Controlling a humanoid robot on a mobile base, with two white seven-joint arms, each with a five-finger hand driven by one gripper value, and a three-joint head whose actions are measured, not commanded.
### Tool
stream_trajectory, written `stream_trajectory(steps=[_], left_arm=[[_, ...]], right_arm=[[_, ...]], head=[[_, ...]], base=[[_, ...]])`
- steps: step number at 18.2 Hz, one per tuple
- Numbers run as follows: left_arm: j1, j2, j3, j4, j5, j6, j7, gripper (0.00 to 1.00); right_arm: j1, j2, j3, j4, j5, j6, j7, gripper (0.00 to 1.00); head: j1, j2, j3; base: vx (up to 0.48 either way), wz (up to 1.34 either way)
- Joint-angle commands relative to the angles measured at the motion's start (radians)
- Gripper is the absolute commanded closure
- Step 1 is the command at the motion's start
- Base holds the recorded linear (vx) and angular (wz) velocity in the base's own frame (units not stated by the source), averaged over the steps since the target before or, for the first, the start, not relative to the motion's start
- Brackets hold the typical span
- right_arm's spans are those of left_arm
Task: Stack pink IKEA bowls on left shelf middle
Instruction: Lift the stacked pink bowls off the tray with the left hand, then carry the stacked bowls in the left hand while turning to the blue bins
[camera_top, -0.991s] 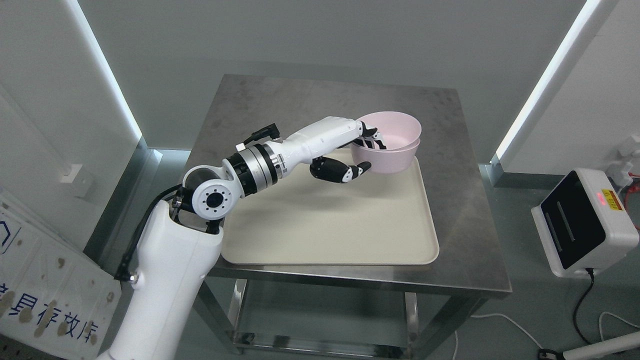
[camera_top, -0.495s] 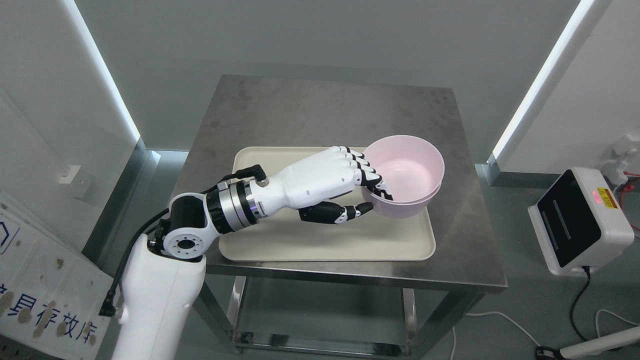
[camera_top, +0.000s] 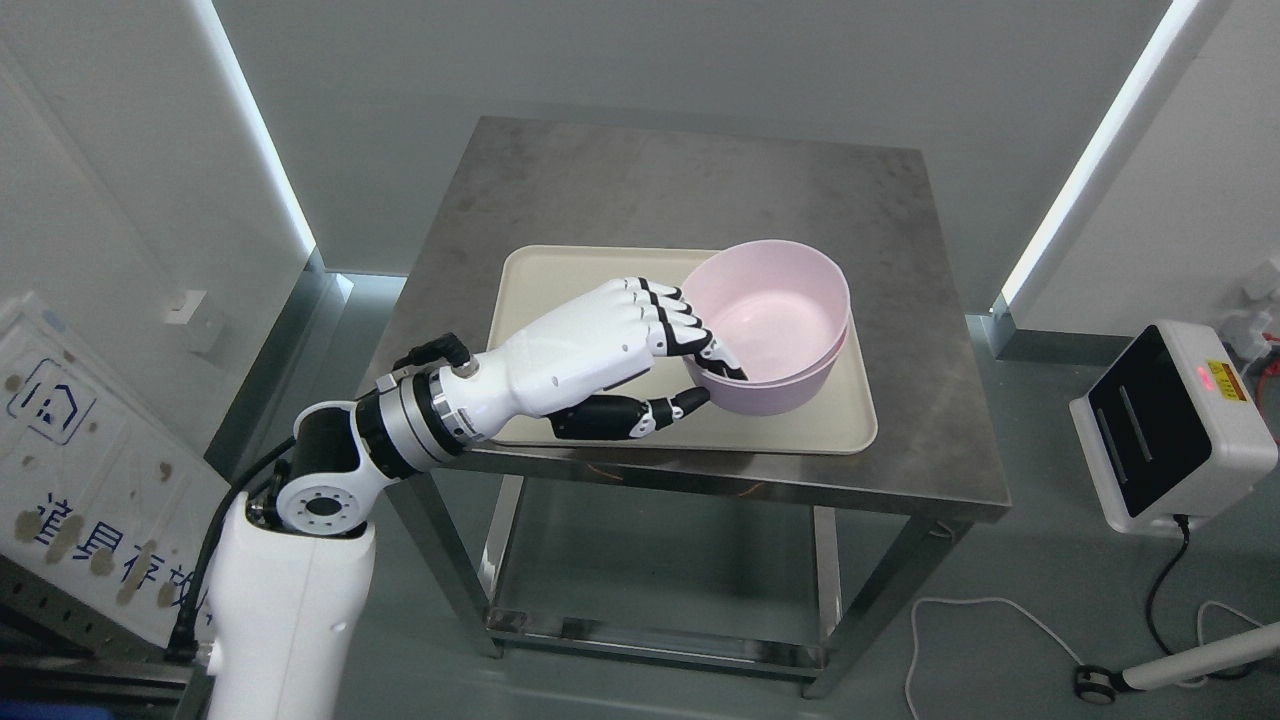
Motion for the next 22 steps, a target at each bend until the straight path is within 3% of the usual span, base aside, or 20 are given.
stream_trajectory(steps=[1, 22], left_arm=[[0.008, 0.017, 0.055, -0.026, 0.018, 0.001, 0.001, 1.00], [0.005, 0.017, 0.093, -0.026, 0.019, 0.001, 0.005, 1.00]], right_arm=[[0.002, -0.017, -0.011, -0.034, 0.000, -0.001, 0.001, 0.00], [0.002, -0.017, -0.011, -0.034, 0.000, -0.001, 0.001, 0.00]], head=[[0.0000, 0.000, 0.000], [0.0000, 0.000, 0.000]], base=[[-0.210, 0.11], [-0.191, 0.00]])
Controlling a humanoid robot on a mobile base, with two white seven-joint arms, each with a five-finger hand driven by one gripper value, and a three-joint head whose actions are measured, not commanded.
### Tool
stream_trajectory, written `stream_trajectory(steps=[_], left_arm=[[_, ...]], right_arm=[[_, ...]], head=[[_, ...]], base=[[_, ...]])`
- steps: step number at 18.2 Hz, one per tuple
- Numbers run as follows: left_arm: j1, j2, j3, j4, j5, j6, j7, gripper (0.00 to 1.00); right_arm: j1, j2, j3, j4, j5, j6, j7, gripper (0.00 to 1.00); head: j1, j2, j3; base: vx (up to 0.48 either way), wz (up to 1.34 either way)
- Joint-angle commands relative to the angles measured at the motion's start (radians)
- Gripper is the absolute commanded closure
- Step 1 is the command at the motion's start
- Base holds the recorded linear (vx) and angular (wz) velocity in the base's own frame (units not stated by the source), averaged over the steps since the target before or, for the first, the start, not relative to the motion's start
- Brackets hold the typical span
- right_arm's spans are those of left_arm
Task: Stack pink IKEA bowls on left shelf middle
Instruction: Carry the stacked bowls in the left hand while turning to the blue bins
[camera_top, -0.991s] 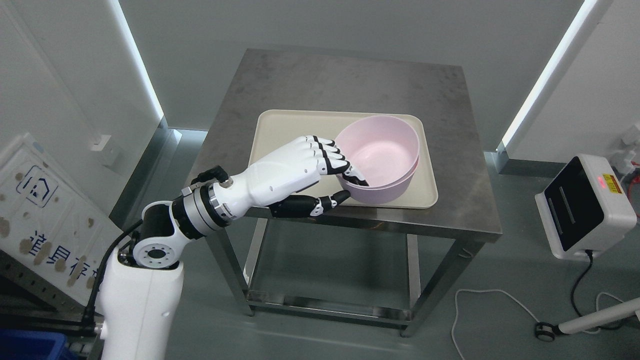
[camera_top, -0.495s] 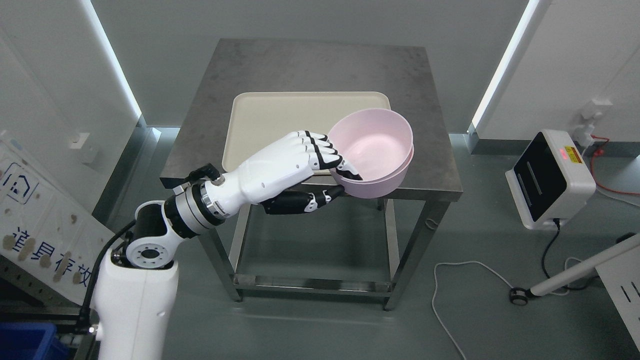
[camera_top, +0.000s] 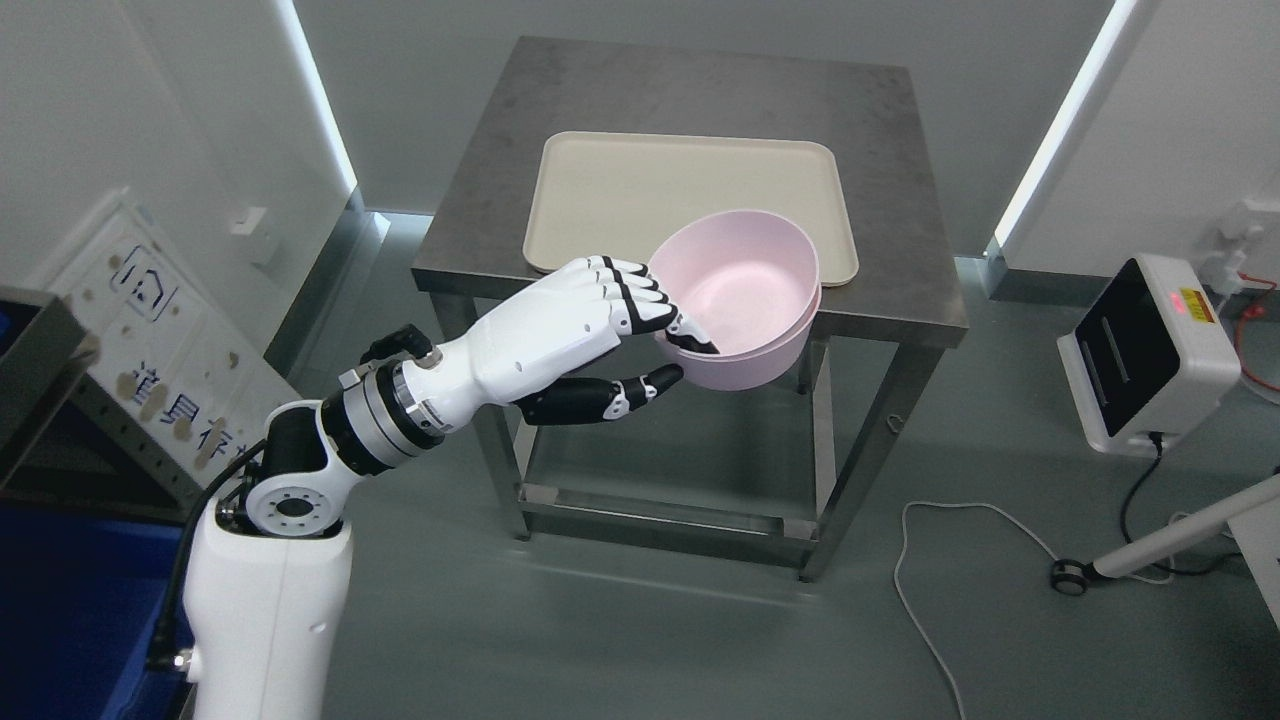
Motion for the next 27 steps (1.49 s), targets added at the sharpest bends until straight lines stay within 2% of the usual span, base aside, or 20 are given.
stream_trajectory(steps=[1, 8, 14, 19, 27], left_arm=[[-0.001, 0.017, 0.047, -0.003, 0.001, 0.001, 0.002, 1.00], [-0.003, 0.017, 0.081, -0.003, 0.001, 0.001, 0.008, 1.00], [-0.031, 0.017, 0.030, -0.003, -0.006, 0.008, 0.007, 1.00], [-0.053, 0.017, 0.055, -0.003, -0.006, 0.008, 0.005, 1.00], [-0.185, 0.017, 0.059, -0.003, -0.026, 0.122, 0.001, 0.99]], right_arm=[[0.003, -0.017, -0.011, -0.034, 0.000, -0.001, 0.001, 0.00], [0.001, -0.017, -0.011, -0.034, 0.000, -0.001, 0.001, 0.00], [0.001, -0.017, -0.011, -0.034, 0.000, -0.001, 0.001, 0.00], [0.001, -0.017, -0.011, -0.034, 0.000, -0.001, 0.001, 0.00], [0.001, -0.017, -0.011, -0.034, 0.000, -0.001, 0.001, 0.00]], head=[[0.0000, 0.000, 0.000], [0.0000, 0.000, 0.000], [0.0000, 0.000, 0.000], [0.0000, 0.000, 0.000], [0.0000, 0.000, 0.000]], base=[[-0.231, 0.45], [-0.237, 0.65], [-0.223, 1.08], [-0.167, 1.14], [-0.090, 1.17]])
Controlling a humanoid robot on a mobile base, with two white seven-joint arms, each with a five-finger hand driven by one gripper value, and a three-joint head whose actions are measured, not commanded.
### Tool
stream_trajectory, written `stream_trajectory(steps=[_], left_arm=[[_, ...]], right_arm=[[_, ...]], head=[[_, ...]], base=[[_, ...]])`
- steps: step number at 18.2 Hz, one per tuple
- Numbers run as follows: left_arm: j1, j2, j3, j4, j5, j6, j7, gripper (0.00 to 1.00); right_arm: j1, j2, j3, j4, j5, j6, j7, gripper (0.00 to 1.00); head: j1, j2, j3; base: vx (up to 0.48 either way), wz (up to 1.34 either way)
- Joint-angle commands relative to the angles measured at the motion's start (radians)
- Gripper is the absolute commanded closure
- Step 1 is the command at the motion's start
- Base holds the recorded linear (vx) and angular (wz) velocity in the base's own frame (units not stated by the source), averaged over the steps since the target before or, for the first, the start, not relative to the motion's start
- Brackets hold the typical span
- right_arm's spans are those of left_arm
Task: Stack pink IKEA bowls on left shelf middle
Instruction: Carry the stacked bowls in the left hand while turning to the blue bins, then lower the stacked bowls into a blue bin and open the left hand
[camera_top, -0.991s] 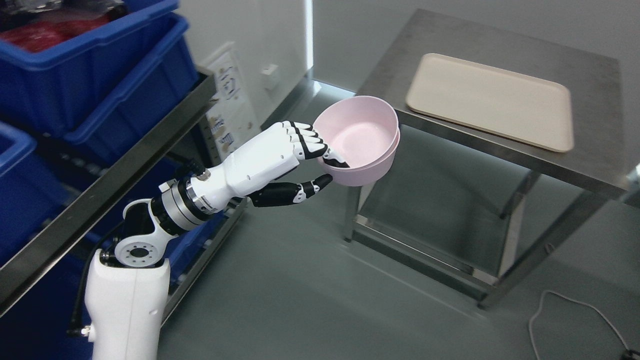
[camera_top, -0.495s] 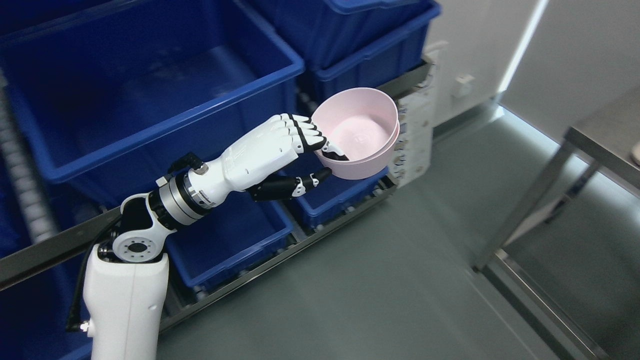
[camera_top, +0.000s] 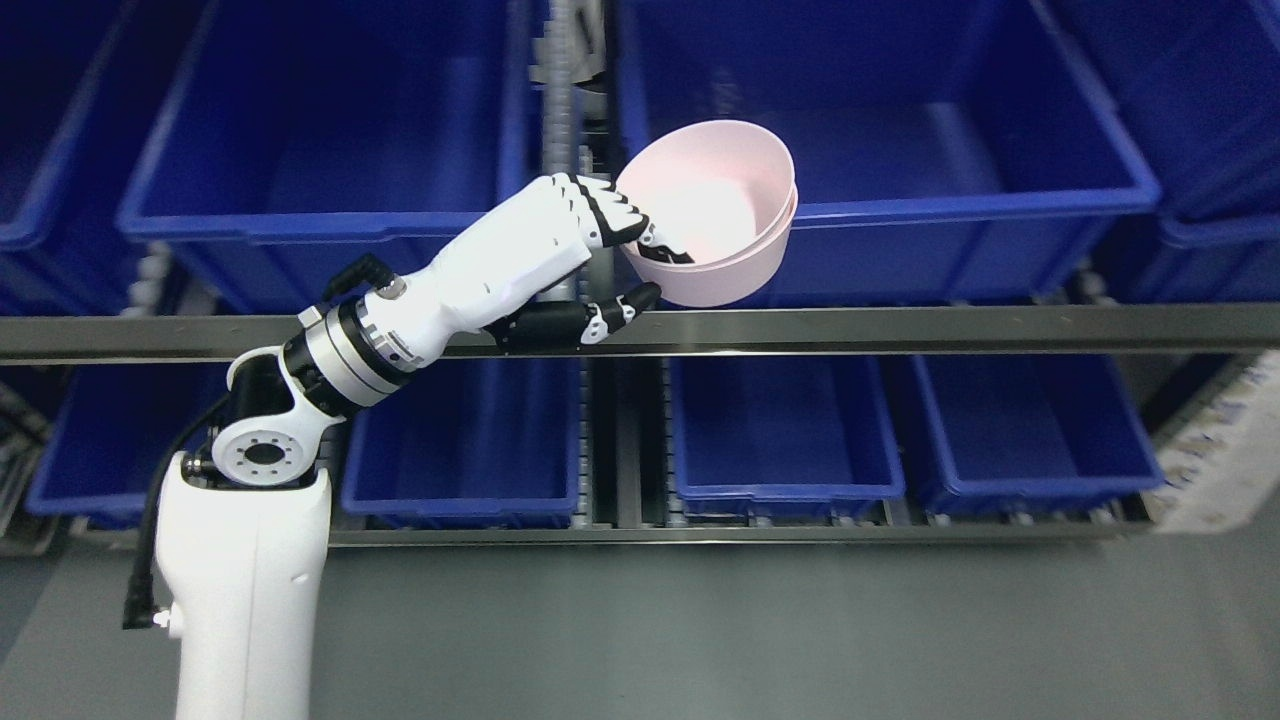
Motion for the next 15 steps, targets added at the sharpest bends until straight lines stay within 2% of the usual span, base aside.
stream_trajectory(steps=[1, 7, 15], left_arm=[[-0.072, 0.017, 0.010, 0.000, -0.014, 0.034, -0.004, 0.99], [-0.128, 0.017, -0.006, 0.012, -0.060, 0.106, -0.020, 0.98], [-0.161, 0.017, 0.018, 0.050, -0.221, 0.247, -0.047, 0.98]], right_arm=[[0.001, -0.017, -0.011, -0.034, 0.000, 0.000, 0.001, 0.00], [0.001, -0.017, -0.011, -0.034, 0.000, 0.000, 0.001, 0.00], [0.001, -0.017, -0.011, -0.034, 0.000, 0.000, 0.001, 0.00]], head=[[0.0000, 0.000, 0.000], [0.0000, 0.000, 0.000], [0.0000, 0.000, 0.000]], base=[[0.015, 1.07], [0.086, 0.74], [0.158, 0.29]])
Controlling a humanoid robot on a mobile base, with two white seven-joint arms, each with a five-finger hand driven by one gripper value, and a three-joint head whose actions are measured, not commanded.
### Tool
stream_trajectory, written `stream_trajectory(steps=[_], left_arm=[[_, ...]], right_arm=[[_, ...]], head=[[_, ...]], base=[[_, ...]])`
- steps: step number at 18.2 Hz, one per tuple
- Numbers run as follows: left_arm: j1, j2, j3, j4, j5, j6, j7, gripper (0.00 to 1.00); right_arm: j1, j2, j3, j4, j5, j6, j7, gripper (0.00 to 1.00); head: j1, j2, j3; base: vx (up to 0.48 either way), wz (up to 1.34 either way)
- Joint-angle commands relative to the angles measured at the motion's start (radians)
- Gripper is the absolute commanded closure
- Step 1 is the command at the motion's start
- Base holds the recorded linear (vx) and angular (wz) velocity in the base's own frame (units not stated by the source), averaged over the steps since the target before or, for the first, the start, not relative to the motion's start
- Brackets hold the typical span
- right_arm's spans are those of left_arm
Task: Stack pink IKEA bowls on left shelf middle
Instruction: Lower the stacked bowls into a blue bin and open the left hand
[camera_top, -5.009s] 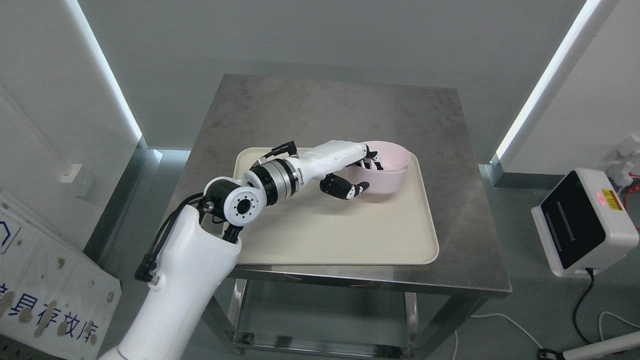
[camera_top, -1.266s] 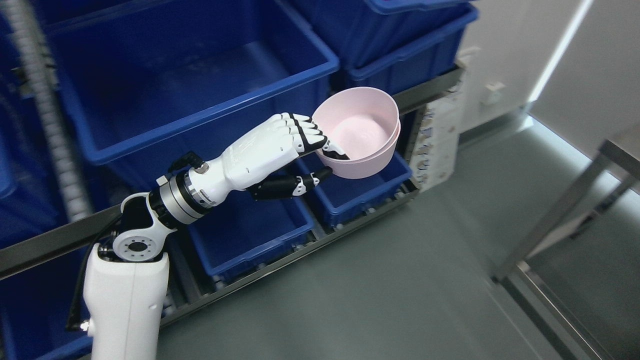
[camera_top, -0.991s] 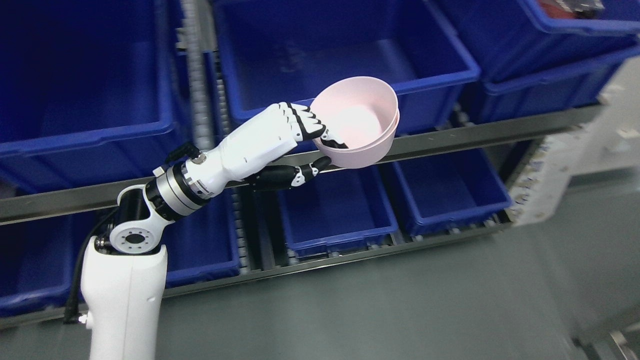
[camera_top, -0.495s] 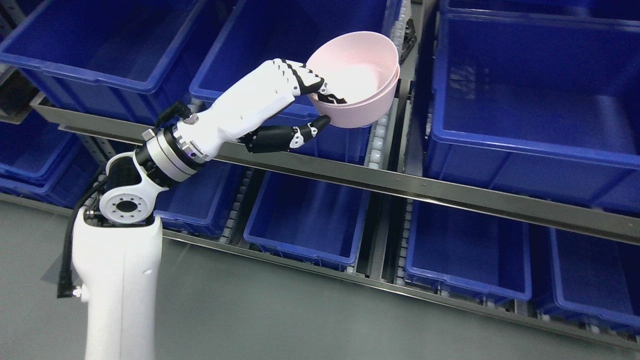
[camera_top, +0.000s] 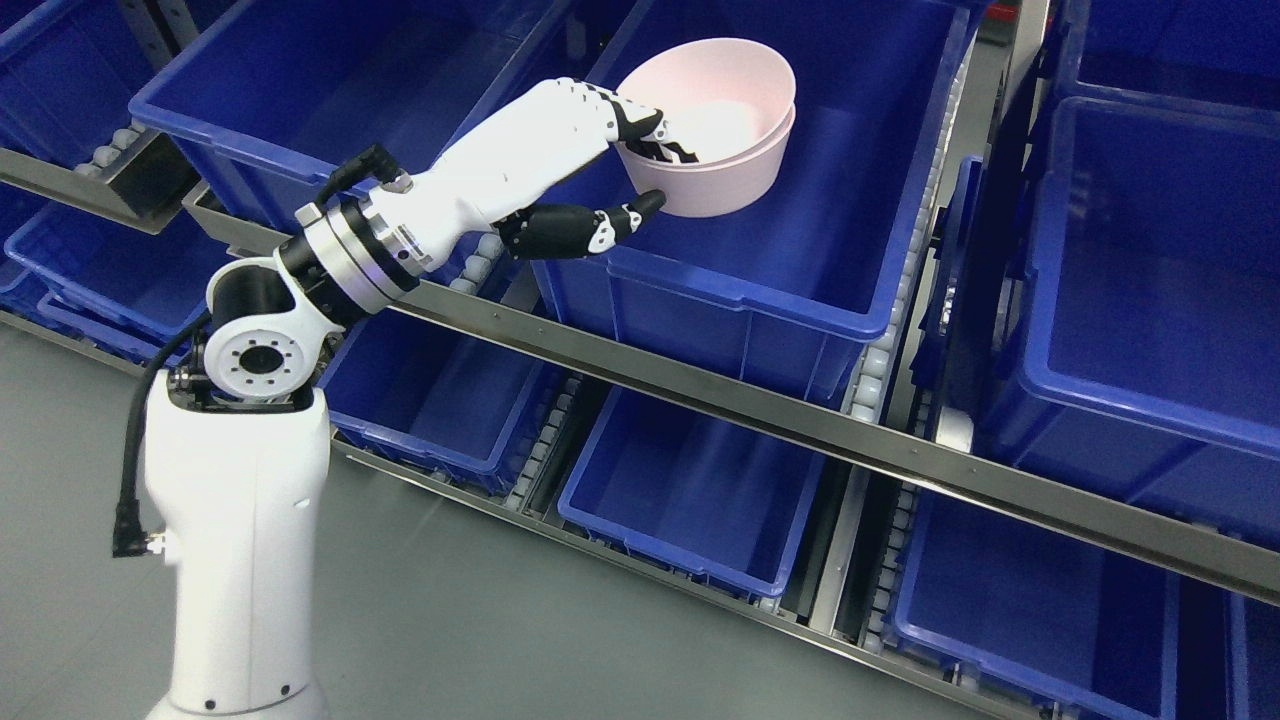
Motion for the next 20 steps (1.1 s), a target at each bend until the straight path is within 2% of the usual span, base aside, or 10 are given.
stream_trajectory(steps=[1, 4, 10, 13, 14, 15, 17, 20], left_arm=[[-0.017, 0.043, 0.037, 0.028, -0.086, 0.040, -0.008, 0.98], [-0.021, 0.097, 0.043, 0.035, -0.097, 0.059, -0.009, 0.98], [-0.032, 0.089, -0.004, 0.122, -0.193, 0.093, -0.038, 0.98], [-0.015, 0.081, -0.007, 0.127, -0.192, 0.119, -0.038, 0.95], [-0.016, 0.075, -0.009, 0.127, -0.192, 0.120, -0.035, 0.80], [-0.018, 0.048, -0.027, 0.127, -0.195, 0.126, -0.034, 0.43], [-0.012, 0.017, -0.047, 0.118, -0.192, 0.131, -0.034, 0.29], [-0.012, 0.017, -0.032, 0.110, -0.187, 0.132, -0.020, 0.18]], right_arm=[[0.003, -0.017, -0.011, -0.034, 0.000, -0.001, 0.001, 0.00], [0.002, -0.017, -0.011, -0.034, 0.000, -0.001, 0.001, 0.00], [0.002, -0.017, -0.011, -0.034, 0.000, -0.001, 0.001, 0.00], [0.002, -0.017, -0.011, -0.034, 0.000, -0.001, 0.001, 0.00], [0.002, -0.017, -0.011, -0.034, 0.000, -0.001, 0.001, 0.00], [0.002, -0.017, -0.011, -0.034, 0.000, -0.001, 0.001, 0.00], [0.002, -0.017, -0.011, -0.034, 0.000, -0.001, 0.001, 0.00], [0.002, -0.017, -0.011, -0.034, 0.000, -0.001, 0.001, 0.00]], head=[[0.0000, 0.000, 0.000], [0.0000, 0.000, 0.000], [0.0000, 0.000, 0.000], [0.0000, 0.000, 0.000], [0.0000, 0.000, 0.000], [0.0000, 0.000, 0.000], [0.0000, 0.000, 0.000], [0.0000, 0.000, 0.000]], base=[[0.222, -0.06], [0.232, -0.16], [0.215, -0.25], [0.138, -0.15], [0.100, -0.13], [0.102, -0.09], [0.081, -0.08], [0.044, -0.04]])
